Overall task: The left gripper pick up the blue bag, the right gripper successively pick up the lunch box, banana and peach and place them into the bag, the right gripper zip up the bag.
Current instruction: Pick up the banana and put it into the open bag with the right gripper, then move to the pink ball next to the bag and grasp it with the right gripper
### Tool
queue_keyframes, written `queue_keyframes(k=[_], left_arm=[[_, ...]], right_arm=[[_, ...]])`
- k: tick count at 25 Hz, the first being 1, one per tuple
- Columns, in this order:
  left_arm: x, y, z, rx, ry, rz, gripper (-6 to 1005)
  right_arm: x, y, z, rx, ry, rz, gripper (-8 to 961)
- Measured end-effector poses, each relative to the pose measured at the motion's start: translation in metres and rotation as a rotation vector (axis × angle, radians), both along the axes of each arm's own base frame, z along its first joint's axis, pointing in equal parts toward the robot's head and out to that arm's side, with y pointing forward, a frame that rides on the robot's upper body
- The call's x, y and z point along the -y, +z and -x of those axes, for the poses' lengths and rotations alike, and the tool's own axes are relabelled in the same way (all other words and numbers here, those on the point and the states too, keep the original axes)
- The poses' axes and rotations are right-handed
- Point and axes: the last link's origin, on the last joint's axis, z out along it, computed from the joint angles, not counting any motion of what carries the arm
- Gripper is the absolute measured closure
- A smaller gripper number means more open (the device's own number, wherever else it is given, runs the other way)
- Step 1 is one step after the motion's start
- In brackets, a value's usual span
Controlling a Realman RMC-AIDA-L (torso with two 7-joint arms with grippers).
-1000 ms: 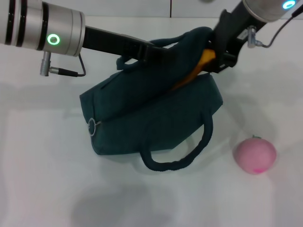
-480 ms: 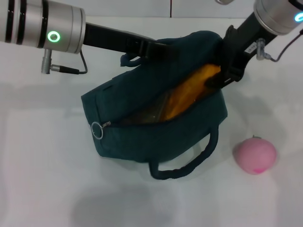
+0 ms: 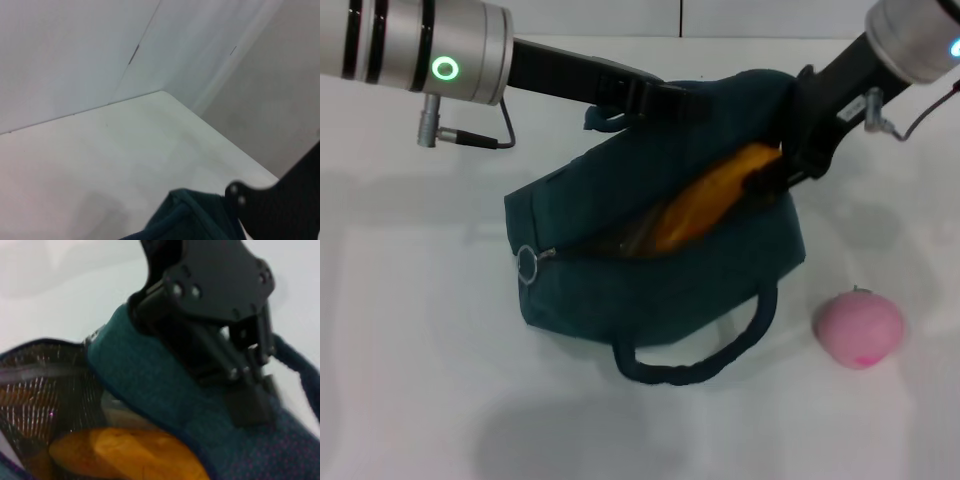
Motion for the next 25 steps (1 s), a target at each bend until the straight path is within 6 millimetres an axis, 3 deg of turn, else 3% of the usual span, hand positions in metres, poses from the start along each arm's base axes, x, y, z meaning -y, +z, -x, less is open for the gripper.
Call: queue_keyframes(k=[5, 12, 18, 23, 25], left_arm=[[0.0, 0.0, 0.0, 0.0, 0.0, 0.002, 936], [0.0, -0.001, 0.0, -0.001, 0.0, 0.003, 936], [0.001, -0.001, 0.001, -0.001, 0.001, 0.004, 936], [0.001, -0.001, 0.001, 0.0, 0.004, 0.006, 936], [0.001, -0.003, 0.002, 0.001, 0.01, 0.013, 936]], right_arm=[[-0.003, 0.015, -0.003, -0.057, -0.046, -0.022, 394], [-0.003, 0.018, -0.006, -0.096, -0.045, -0.041, 388], [0.0, 0.03, -0.006, -0.148, -0.052, -0.059, 160], [0.014, 0.051, -0.01, -0.247, -0.057, -0.029, 108], [0.023, 0.07, -0.018, -0.305, -0.059, -0.049, 87]])
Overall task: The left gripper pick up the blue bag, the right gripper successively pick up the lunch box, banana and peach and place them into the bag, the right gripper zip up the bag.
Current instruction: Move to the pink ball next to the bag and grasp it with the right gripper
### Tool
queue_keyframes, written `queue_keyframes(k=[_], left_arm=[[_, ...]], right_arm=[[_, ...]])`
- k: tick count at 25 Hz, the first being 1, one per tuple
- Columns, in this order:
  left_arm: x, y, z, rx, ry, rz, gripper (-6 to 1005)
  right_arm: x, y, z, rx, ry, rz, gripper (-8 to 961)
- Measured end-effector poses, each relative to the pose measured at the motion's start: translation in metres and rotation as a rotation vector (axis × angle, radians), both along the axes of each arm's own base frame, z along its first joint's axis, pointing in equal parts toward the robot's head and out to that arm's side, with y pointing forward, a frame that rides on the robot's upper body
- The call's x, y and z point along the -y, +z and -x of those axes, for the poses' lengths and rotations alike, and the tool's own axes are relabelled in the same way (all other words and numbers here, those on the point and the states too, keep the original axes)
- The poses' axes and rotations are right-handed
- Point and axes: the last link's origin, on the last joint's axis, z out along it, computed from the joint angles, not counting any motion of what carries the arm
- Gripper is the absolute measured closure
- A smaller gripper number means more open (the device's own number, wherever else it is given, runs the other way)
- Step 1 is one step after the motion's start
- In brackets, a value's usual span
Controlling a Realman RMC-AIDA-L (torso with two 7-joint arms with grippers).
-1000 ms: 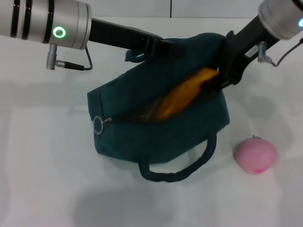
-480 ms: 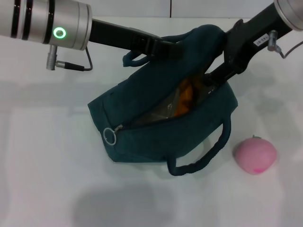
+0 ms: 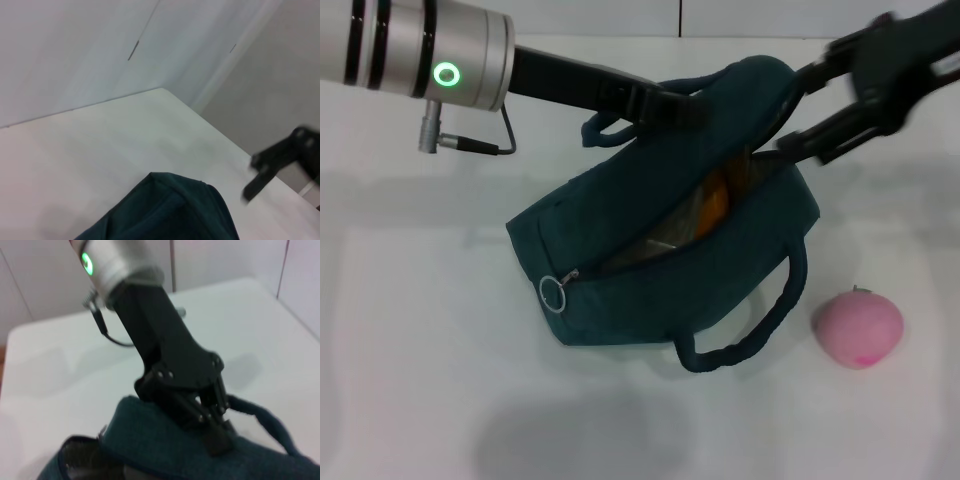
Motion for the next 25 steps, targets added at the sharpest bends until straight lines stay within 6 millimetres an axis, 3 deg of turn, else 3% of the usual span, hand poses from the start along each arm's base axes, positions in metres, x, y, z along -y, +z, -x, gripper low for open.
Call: queue_keyframes(k=[3, 8, 13, 20, 25], left_arm=[[0.0, -0.001, 0.001, 0.0, 0.005, 0.004, 936], [-0.001, -0.001, 0.002, -0.003, 0.008, 0.002, 936], [-0.004, -0.001, -0.003, -0.001, 0.006, -0.011, 936], [-0.005, -0.001, -0.003, -0.001, 0.008, -0.016, 936], [-0.005, 0.0, -0.003, -0.001, 0.008, -0.016, 936]], right_arm=[[0.013, 0.022, -0.018, -0.011, -0.063, -0.012, 79], [0.024, 0.019, -0.042, 0.079, -0.209, 0.043, 85], [0.034, -0.003, -0.067, 0.229, -0.298, 0.081, 94], [0.024, -0.041, -0.088, 0.325, -0.338, 0.106, 107], [0.019, -0.063, -0.092, 0.393, -0.302, 0.112, 116]])
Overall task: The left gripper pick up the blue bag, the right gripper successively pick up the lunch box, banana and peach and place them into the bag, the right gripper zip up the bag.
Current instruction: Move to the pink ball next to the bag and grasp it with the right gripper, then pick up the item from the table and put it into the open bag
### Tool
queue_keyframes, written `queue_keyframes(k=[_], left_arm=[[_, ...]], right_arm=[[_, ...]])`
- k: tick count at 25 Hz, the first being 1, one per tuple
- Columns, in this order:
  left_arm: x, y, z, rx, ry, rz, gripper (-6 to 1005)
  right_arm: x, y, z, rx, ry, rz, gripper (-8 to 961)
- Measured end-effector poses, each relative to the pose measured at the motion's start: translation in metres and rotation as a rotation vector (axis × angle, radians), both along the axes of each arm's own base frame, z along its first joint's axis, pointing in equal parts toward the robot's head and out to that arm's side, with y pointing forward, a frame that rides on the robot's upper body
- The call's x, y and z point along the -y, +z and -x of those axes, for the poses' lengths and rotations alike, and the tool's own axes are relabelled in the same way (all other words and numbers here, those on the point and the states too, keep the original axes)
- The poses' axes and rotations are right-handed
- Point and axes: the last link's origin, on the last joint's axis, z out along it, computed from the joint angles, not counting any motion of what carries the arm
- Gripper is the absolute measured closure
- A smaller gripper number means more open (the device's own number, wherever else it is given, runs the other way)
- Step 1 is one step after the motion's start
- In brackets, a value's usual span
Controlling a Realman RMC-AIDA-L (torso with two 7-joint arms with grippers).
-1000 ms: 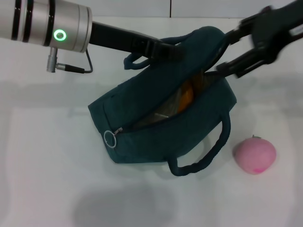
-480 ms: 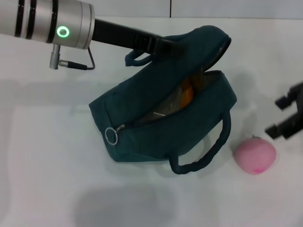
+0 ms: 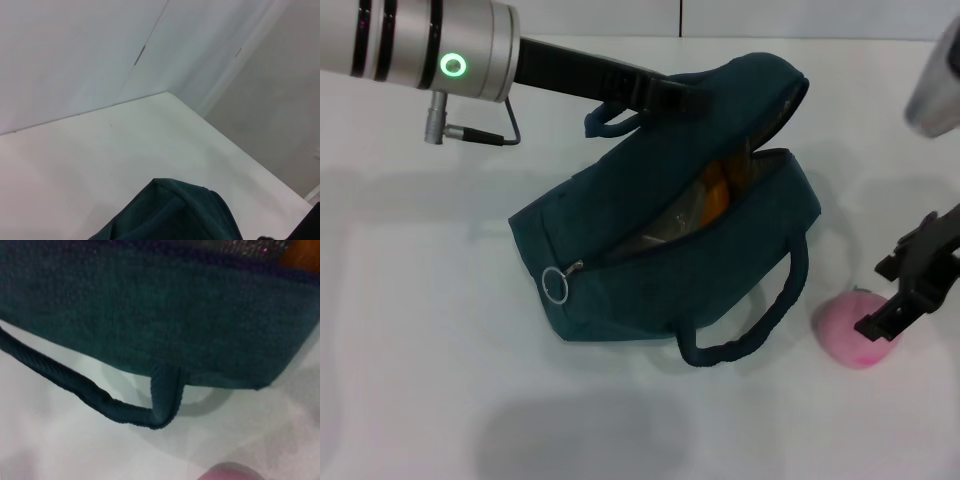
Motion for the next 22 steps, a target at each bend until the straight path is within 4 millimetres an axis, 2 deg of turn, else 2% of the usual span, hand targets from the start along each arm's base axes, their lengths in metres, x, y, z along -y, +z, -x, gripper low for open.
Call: queue_keyframes(k=[10, 17, 22], left_arm=[[0.0, 0.001, 0.0, 0.0, -0.004, -0.004, 936], [0.0, 0.001, 0.0, 0.0, -0.005, -0.005, 936], [0.0, 0.0, 0.002, -0.002, -0.002, -0.003, 936]], right_arm=[[-0.003, -0.024, -0.006, 0.039, -0.03, 0.065, 134], [-0.007, -0.029, -0.011, 0.045, -0.048, 0.072, 147], [-0.012, -0.021, -0.012, 0.023, -0.055, 0.027, 405]])
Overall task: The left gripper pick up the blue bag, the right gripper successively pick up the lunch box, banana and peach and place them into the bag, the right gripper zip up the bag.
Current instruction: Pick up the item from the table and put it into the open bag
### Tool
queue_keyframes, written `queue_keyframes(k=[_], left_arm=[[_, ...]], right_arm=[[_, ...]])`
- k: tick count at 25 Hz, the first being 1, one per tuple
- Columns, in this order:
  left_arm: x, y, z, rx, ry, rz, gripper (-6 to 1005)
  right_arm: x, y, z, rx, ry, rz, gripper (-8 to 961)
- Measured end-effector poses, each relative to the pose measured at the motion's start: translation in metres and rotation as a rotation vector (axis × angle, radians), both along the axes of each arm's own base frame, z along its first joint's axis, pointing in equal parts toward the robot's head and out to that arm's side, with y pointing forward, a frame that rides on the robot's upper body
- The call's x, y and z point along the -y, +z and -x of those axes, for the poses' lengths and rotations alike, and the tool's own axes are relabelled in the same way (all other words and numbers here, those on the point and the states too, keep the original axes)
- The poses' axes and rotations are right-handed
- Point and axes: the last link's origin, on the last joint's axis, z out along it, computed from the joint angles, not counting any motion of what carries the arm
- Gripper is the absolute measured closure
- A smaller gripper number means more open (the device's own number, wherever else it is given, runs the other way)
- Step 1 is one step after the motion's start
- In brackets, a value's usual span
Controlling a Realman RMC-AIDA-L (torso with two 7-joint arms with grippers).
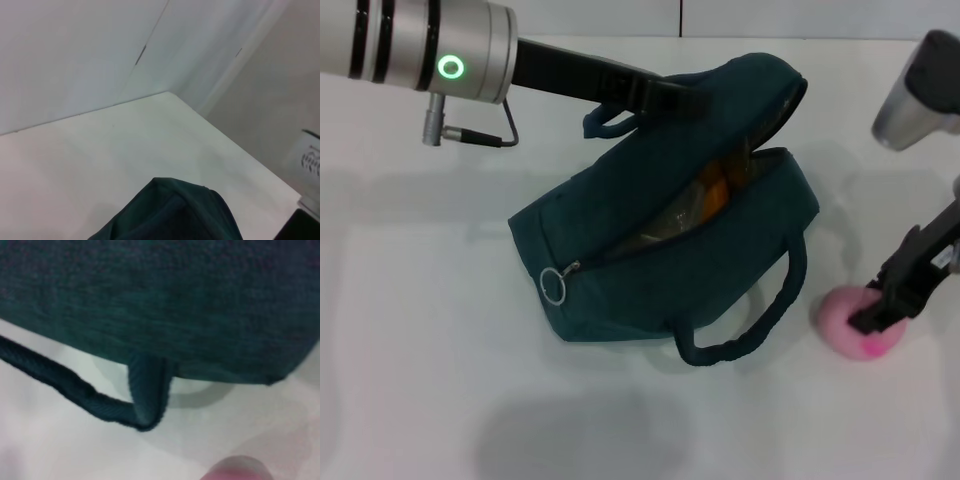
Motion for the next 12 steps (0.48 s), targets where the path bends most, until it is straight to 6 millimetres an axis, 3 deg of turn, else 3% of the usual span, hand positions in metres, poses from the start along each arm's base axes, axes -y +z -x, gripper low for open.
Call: queue_keyframes(k=[6, 12], left_arm=[[0.001, -0.001, 0.001, 0.001, 0.002, 0.001, 936], [0.001, 0.0, -0.002, 0.019, 0.001, 0.007, 935]], right_arm=[[-0.011, 0.036, -0.012, -0.097, -0.093, -0.118, 604], [-0.011, 0.085, -0.022, -0.311, -0.129, -0.255, 654]])
